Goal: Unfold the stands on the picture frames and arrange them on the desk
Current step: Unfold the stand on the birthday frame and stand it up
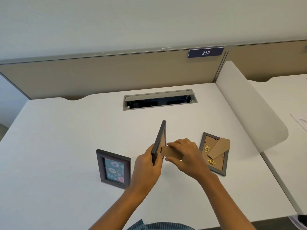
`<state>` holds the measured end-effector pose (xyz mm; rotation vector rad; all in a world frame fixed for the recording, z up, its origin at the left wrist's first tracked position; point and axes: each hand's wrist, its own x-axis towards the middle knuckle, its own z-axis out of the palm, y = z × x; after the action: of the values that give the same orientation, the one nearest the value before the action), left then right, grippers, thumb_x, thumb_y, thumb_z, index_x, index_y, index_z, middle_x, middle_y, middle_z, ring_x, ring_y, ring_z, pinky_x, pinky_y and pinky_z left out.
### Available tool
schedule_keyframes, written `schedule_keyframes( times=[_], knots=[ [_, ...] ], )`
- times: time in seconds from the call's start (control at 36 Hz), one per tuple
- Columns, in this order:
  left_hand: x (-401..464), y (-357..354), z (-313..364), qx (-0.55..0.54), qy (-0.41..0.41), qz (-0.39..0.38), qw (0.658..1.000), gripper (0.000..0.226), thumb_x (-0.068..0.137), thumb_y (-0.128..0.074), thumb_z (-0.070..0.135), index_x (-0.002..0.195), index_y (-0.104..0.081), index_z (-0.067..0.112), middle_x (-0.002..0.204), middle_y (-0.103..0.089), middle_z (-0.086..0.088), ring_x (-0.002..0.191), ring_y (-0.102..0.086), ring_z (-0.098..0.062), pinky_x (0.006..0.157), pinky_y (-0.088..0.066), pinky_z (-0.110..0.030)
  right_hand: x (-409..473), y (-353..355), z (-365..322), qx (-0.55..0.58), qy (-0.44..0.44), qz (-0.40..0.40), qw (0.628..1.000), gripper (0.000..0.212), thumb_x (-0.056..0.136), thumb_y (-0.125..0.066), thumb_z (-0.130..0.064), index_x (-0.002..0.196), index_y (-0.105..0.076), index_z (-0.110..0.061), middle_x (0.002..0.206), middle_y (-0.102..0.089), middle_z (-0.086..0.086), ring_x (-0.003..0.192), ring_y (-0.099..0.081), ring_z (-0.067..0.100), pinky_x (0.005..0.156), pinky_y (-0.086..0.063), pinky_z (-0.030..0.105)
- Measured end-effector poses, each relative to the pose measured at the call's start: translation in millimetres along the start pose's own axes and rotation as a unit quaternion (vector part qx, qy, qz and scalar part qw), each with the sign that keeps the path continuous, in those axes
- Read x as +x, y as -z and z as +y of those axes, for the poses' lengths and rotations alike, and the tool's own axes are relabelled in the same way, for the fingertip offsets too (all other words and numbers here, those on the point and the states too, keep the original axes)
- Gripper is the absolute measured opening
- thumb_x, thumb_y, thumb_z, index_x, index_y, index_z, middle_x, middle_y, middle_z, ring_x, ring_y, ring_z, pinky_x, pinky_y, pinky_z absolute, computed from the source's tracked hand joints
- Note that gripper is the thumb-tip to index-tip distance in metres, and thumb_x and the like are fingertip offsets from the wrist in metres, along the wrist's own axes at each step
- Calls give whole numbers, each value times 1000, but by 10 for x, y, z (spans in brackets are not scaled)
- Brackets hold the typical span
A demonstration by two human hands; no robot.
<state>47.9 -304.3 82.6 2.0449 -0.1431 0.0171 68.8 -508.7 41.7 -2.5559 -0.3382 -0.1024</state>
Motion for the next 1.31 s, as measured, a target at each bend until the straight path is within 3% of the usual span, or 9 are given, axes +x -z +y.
schedule_keyframes(
  times=[0.11, 0.28, 0.36, 0.53, 0.69, 0.86, 1.0, 1.19, 1.31],
  knots=[
    [31, -95, 15, 18, 18, -10, 1000, 37, 106, -60, 24, 143, -62, 25, 57, -53, 13, 52, -54, -11, 51, -49, -20, 89, -67, 82, 2, 9, -10, 1000, 57, 92, -81, -51, 141, -69, -23, 130, -74, -1, 114, -62, 24, 91, -45, 34],
    [65, -232, 53, 46, 43, -12, 998, 55, 106, -60, 21, 158, -45, 27, 57, -49, 14, 57, -58, -7, 52, -45, -14, 217, -131, 173, 27, 41, -31, 998, 50, 94, -79, -41, 138, -71, -17, 126, -76, 3, 110, -68, 29, 87, -58, 45],
    [47, -310, 62, 69, 53, -15, 996, 62, 106, -59, 18, 163, -36, 25, 60, -48, 15, 54, -54, -9, 54, -44, -15, 287, -157, 221, 42, 71, -43, 996, 44, 93, -79, -32, 134, -73, -16, 121, -77, 4, 102, -71, 31, 80, -59, 45],
    [42, -472, 75, 119, 68, -28, 990, 70, 106, -56, 21, 167, -23, 25, 80, -57, 13, 68, -61, -12, 68, -58, -28, 419, -206, 319, 67, 95, -81, 990, 33, 95, -79, -18, 127, -74, -16, 118, -74, 1, 100, -68, 27, 76, -60, 40],
    [38, -570, 102, 166, 65, -22, 984, 71, 105, -58, 23, 167, -22, 25, 97, -71, 10, 71, -62, -9, 68, -53, -18, 521, -209, 391, 59, 131, -113, 983, 34, 90, -80, -11, 124, -77, -11, 113, -75, 9, 97, -69, 33, 77, -62, 46],
    [45, -632, 129, 221, 77, -37, 972, 71, 109, -51, 34, 168, -14, 24, 126, -73, -1, 95, -74, -21, 84, -62, -37, 599, -218, 442, 33, 159, -150, 975, 29, 88, -79, -6, 118, -81, -8, 113, -75, 16, 98, -69, 38, 77, -63, 49],
    [43, -681, 123, 264, 76, -38, 961, 72, 109, -48, 45, 168, -12, 25, 133, -71, 4, 99, -74, -17, 85, -62, -36, 600, -224, 504, 52, 153, -181, 970, 45, 86, -84, -11, 130, -74, -5, 125, -71, 18, 107, -69, 41, 80, -64, 49],
    [26, -740, 80, 283, 78, -41, 955, 75, 108, -47, 51, 169, -13, 24, 144, -66, 5, 105, -74, -15, 87, -60, -33, 648, -274, 642, 59, 104, -258, 959, 74, 87, -83, -25, 154, -55, -13, 150, -55, 7, 127, -60, 28, 87, -51, 26],
    [29, -761, 56, 272, 86, -44, 958, 77, 108, -49, 49, 169, -10, 24, 149, -62, 3, 109, -73, -17, 92, -59, -32, 706, -273, 647, 63, 75, -288, 953, 83, 87, -84, -24, 160, -45, -17, 153, -53, 6, 127, -63, 29, 94, -53, 29]
  ],
)
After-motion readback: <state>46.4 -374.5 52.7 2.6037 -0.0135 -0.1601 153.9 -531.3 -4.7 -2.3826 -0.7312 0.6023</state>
